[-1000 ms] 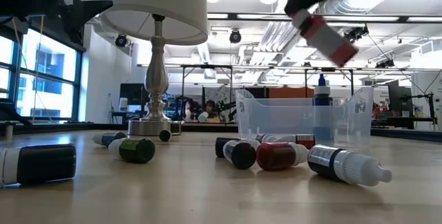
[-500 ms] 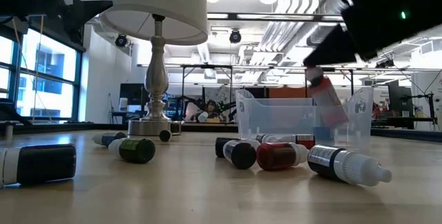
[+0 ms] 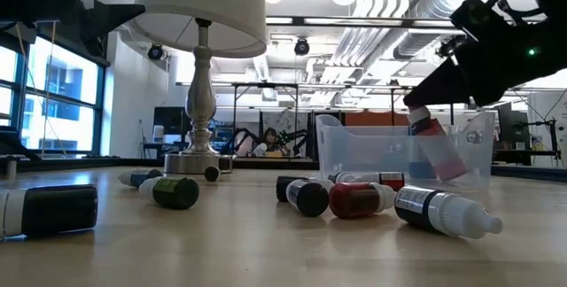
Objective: Pick & Place food coloring
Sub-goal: Put the large pink food coloring bottle into the transparent bin
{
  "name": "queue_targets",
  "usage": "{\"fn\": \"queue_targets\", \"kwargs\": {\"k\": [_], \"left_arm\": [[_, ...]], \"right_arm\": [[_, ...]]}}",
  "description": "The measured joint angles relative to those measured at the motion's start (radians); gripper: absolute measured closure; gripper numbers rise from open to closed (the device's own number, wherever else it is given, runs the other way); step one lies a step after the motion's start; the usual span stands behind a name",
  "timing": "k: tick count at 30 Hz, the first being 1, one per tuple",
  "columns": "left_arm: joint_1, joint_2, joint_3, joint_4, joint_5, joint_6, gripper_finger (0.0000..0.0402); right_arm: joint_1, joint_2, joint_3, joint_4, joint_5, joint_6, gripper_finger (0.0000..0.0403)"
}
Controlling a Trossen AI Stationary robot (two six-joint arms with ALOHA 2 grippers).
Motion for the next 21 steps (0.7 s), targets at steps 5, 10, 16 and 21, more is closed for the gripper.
{"fn": "queue_targets", "kwargs": {"k": [5, 10, 16, 21], "left_arm": [[0.000, 0.000, 0.000, 0.000, 0.000, 0.000, 0.0207], [0.000, 0.000, 0.000, -0.001, 0.000, 0.000, 0.0207], [0.000, 0.000, 0.000, -0.003, 0.002, 0.000, 0.0207], [0.000, 0.000, 0.000, -0.003, 0.003, 0.000, 0.0207]], "right_arm": [[0.000, 0.000, 0.001, 0.114, 0.000, -0.076, 0.0362], [0.000, 0.005, 0.001, 0.122, -0.023, -0.016, 0.0364], [0.000, 0.058, 0.001, 0.175, -0.018, -0.010, 0.0363], [-0.005, 0.110, 0.001, 0.213, -0.020, -0.039, 0.0363]]}}
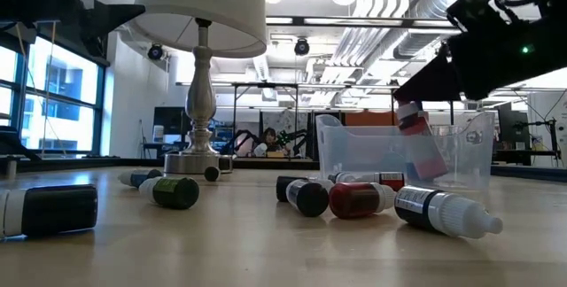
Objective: Pick & Place food coloring
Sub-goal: Put the large pink food coloring bottle into the transparent bin
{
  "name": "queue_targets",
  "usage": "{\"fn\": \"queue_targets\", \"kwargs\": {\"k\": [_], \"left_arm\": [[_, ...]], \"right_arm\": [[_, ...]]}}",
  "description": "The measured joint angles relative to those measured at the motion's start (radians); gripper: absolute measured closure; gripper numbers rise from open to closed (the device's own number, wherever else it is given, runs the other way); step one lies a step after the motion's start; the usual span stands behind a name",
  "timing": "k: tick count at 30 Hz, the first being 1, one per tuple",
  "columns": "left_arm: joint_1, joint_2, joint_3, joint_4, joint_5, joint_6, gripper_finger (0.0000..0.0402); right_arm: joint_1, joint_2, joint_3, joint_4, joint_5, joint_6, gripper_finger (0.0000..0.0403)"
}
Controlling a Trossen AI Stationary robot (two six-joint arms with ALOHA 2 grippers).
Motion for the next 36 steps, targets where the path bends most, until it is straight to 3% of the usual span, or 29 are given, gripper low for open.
{"fn": "queue_targets", "kwargs": {"k": [6, 13, 18, 24, 30, 36], "left_arm": [[0.000, 0.000, 0.000, 0.000, 0.000, 0.000, 0.0207], [0.000, 0.000, 0.000, 0.000, 0.000, -0.001, 0.0207], [0.000, 0.000, 0.000, 0.000, 0.000, 0.000, 0.0207], [0.000, 0.000, 0.000, 0.004, 0.000, 0.000, 0.0207], [0.000, 0.000, 0.000, 0.022, 0.000, -0.001, 0.0207], [0.000, 0.000, 0.000, 0.022, 0.000, -0.001, 0.0207]], "right_arm": [[-0.007, 0.017, 0.001, 0.008, -0.001, 0.036, 0.0346], [-0.006, 0.016, 0.001, 0.045, -0.010, -0.041, 0.0329], [-0.006, 0.016, 0.001, 0.126, -0.011, -0.140, 0.0343], [-0.026, 0.016, 0.075, 0.180, -0.214, -0.255, 0.0370], [-0.121, 0.016, 0.299, -0.164, -0.356, -0.296, 0.0324], [-0.228, 0.020, 0.577, -0.880, -0.460, -0.127, 0.0282]]}}
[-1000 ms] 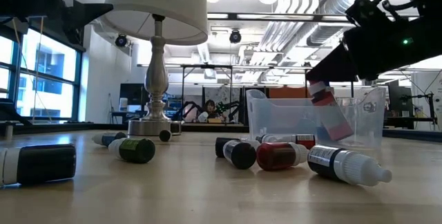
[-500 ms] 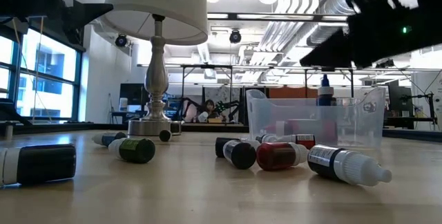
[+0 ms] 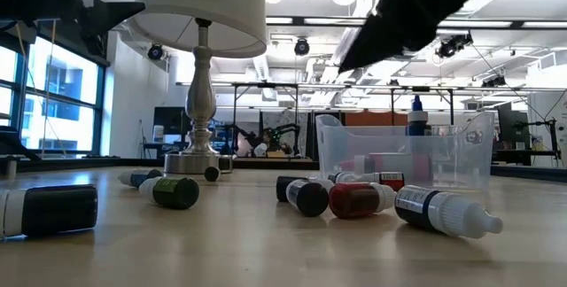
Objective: Pick & Place food coloring
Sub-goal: Put the large pink food coloring bottle into the transparent bin
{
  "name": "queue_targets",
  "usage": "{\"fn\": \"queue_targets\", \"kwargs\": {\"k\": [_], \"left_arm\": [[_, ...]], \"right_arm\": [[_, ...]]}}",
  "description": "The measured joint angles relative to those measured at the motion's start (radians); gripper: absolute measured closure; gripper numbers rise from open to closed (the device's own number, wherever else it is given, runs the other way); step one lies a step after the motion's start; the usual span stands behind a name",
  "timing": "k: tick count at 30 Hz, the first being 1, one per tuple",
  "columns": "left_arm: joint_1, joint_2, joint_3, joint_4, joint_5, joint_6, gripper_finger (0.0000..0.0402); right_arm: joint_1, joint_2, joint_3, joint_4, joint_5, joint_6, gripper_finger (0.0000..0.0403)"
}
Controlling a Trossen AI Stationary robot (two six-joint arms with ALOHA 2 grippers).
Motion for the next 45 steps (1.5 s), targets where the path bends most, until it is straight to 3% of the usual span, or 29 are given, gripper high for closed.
{"fn": "queue_targets", "kwargs": {"k": [3, 7, 9, 21, 32, 45], "left_arm": [[0.000, 0.000, 0.000, 0.000, 0.000, 0.000, 0.0207], [0.000, 0.000, 0.000, 0.000, 0.000, 0.000, 0.0207], [0.000, 0.000, 0.000, 0.000, 0.000, 0.000, 0.0207], [0.000, 0.000, 0.000, 0.000, 0.006, 0.001, 0.0207], [0.000, 0.000, 0.000, 0.000, 0.006, 0.001, 0.0207], [0.000, 0.000, 0.000, 0.000, 0.007, 0.001, 0.0207]], "right_arm": [[-0.065, 0.022, 0.100, -0.249, -0.119, 0.155, 0.0274], [-0.145, 0.070, 0.128, -0.281, -0.302, 0.239, 0.0272], [-0.173, 0.105, 0.126, -0.289, -0.344, 0.242, 0.0271], [-0.265, 0.291, 0.128, -0.331, -0.370, 0.181, 0.0271], [-0.266, 0.302, 0.128, -0.315, -0.413, 0.168, 0.0273], [-0.268, 0.299, 0.144, -0.337, -0.415, 0.169, 0.0308]]}}
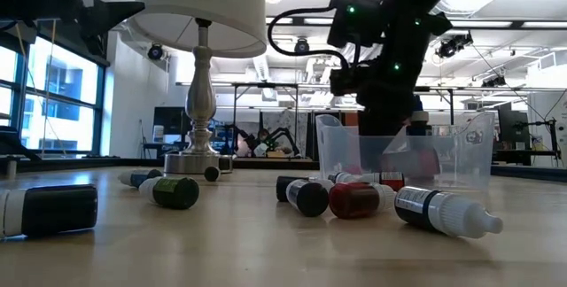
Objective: Pick & Place food coloring
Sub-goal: Put the large pink food coloring bottle into the transparent bin
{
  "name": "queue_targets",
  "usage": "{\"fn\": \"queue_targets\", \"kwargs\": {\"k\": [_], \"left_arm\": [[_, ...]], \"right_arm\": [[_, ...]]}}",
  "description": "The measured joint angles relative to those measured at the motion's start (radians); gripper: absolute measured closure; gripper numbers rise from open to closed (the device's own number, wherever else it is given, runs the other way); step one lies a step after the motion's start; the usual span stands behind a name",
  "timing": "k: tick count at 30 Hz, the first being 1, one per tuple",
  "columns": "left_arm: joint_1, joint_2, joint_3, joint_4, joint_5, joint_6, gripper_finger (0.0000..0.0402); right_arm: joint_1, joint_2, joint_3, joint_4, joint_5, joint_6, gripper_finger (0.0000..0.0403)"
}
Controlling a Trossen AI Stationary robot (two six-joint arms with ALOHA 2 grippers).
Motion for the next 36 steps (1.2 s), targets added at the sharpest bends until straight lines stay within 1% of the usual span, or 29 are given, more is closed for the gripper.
{"fn": "queue_targets", "kwargs": {"k": [4, 7, 11, 14, 16, 21, 24, 27, 31, 36], "left_arm": [[0.000, 0.000, 0.000, 0.000, 0.000, 0.000, 0.0207], [0.000, 0.000, 0.000, -0.001, 0.000, 0.000, 0.0207], [0.000, 0.000, 0.000, 0.000, 0.002, 0.000, 0.0207], [0.000, 0.000, 0.000, 0.000, 0.006, 0.000, 0.0207], [0.000, 0.000, 0.000, 0.000, 0.006, 0.000, 0.0207], [0.000, 0.000, 0.000, 0.000, 0.006, 0.000, 0.0207], [0.000, 0.000, 0.000, 0.000, 0.006, 0.000, 0.0207], [0.000, 0.000, 0.000, 0.001, 0.007, 0.000, 0.0207], [0.000, 0.000, 0.000, 0.008, 0.007, 0.000, 0.0207], [0.000, 0.000, 0.000, 0.008, 0.007, 0.000, 0.0207]], "right_arm": [[0.015, -0.021, 0.065, -0.063, 0.003, 0.000, 0.0314], [0.037, -0.056, 0.137, -0.118, 0.048, -0.001, 0.0327], [0.079, -0.115, 0.202, -0.160, 0.147, -0.027, 0.0360], [0.109, -0.187, 0.222, -0.155, 0.181, -0.029, 0.0393], [0.129, -0.230, 0.214, -0.159, 0.200, -0.017, 0.0400], [0.168, -0.300, 0.179, -0.162, 0.198, 0.009, 0.0377], [0.184, -0.293, 0.149, -0.157, 0.184, 0.054, 0.0368], [0.181, -0.258, 0.101, -0.160, 0.174, 0.054, 0.0351], [0.142, -0.198, 0.041, -0.158, 0.150, 0.048, 0.0308], [0.088, -0.128, 0.001, -0.097, 0.064, 0.046, 0.0248]]}}
